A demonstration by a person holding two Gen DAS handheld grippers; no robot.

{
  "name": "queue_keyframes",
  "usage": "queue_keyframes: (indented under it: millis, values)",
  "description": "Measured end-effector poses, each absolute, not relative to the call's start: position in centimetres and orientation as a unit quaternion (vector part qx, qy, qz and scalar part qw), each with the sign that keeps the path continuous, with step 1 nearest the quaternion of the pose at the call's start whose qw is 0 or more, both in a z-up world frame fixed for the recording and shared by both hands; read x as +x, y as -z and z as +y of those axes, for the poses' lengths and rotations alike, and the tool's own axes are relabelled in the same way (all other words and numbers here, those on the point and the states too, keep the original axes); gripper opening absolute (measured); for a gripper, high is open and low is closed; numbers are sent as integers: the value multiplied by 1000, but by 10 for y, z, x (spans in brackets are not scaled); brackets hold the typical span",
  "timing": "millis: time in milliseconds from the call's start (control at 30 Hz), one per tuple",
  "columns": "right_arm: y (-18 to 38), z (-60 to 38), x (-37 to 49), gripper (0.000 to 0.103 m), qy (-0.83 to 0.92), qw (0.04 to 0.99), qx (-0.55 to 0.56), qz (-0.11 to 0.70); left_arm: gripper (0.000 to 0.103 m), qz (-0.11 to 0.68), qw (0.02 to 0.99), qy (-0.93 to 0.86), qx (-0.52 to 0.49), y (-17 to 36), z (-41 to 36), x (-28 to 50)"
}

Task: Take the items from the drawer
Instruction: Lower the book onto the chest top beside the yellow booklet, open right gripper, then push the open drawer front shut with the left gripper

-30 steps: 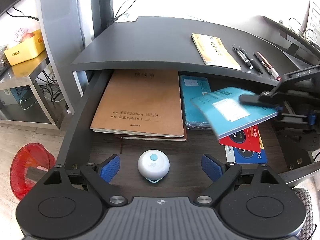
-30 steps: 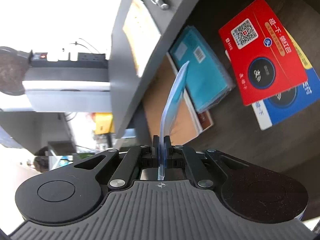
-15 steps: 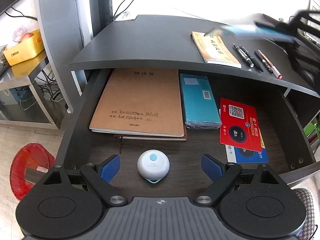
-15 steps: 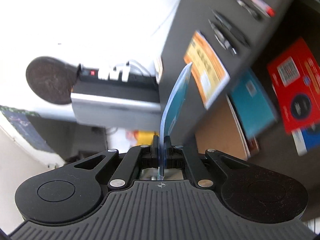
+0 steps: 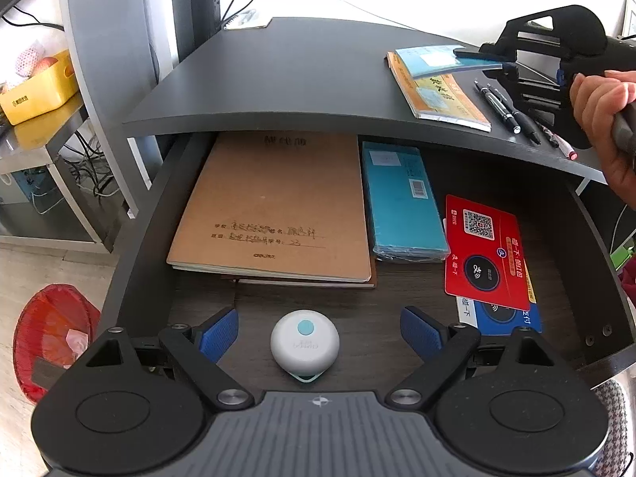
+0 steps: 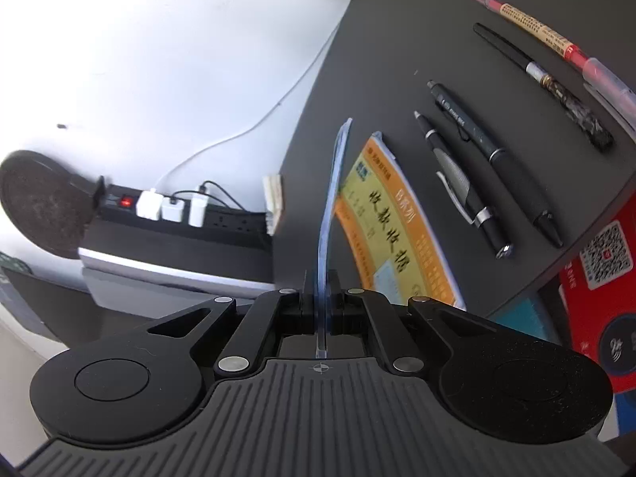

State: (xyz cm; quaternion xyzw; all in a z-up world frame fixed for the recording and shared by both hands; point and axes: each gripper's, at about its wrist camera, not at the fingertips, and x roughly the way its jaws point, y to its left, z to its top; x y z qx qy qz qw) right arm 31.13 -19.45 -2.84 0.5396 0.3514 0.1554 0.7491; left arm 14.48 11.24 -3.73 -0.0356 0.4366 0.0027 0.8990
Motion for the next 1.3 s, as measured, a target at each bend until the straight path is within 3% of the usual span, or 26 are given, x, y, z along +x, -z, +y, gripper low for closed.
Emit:
queue_keyframes:
  millis: [167,200,300,400,967,1167,1300]
  values:
    - [38,-193,318,5,-138,758,518,370,89,442,896,-2,-36,42,112,149]
    - [39,-192,318,12,-135,761,511,376,89,443,896,-2,-36,42,112,149]
    - [36,-189,318,19,-124,773,485,391,89,444,895,-3,-36,43,111,149]
    - [25,-184,312,46,-125,787,457,396,89,442,896,-5,-35,41,110,148]
    - [-25,-177,213,48,-99,871,277,393,89,417,908,2,-22,24,98,119]
    - [-40,-185,144,62,-55,915,160,367,89,415,910,10,-7,20,90,102]
    - [-38,-196,97,76,-45,923,118,363,90,421,907,26,8,23,83,88]
